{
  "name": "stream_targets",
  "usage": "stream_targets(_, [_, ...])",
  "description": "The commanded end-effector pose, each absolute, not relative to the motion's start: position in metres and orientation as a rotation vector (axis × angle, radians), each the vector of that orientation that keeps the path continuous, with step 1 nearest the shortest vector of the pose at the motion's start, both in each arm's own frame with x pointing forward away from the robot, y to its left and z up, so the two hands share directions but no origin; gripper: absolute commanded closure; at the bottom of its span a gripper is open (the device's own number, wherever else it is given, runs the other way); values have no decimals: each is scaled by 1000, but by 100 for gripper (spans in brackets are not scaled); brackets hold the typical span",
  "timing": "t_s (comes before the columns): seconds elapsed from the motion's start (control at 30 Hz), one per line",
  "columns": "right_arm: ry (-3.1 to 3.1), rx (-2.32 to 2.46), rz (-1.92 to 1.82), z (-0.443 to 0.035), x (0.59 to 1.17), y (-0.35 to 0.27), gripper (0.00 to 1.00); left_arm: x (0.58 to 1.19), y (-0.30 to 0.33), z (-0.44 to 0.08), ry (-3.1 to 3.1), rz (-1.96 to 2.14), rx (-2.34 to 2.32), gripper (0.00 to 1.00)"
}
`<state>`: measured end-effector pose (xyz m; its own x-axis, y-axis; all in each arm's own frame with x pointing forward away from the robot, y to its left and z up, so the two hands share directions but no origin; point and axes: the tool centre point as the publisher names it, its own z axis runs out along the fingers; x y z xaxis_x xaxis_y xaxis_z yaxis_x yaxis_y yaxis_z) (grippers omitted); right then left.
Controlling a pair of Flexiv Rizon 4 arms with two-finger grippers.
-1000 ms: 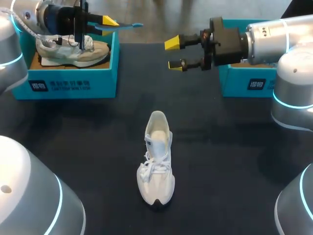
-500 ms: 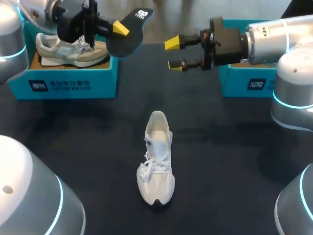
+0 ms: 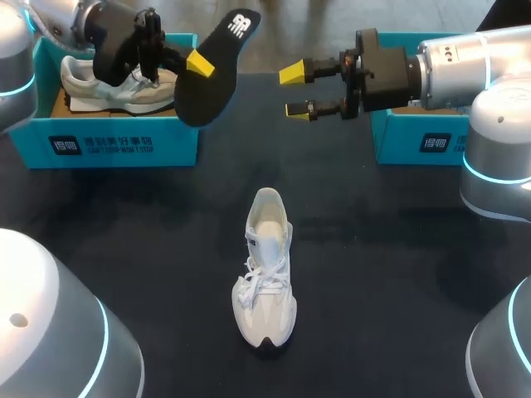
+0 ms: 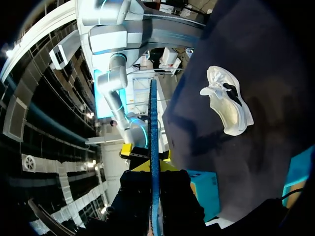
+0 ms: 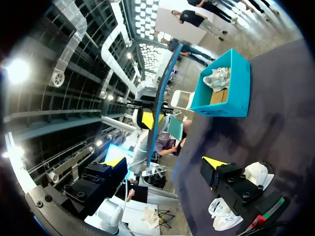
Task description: Take the shoe out of the shoebox, open the shoe tongue, remove and reinsert the insole, then place the shoe into the shoebox
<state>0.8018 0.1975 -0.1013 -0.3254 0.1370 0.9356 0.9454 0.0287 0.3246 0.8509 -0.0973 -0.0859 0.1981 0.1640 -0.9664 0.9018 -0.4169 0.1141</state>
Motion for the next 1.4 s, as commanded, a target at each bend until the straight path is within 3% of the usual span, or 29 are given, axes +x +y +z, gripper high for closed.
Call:
stream_targets(0.03, [-1563, -1137, -1377, -102, 801, 199, 0, 843, -92, -87, 990, -1234, 1702, 100])
stream_targets(1.4, [-1531, -1209, -1386, -111, 788, 178, 0, 836, -90, -101, 1016, -1236, 1650, 100])
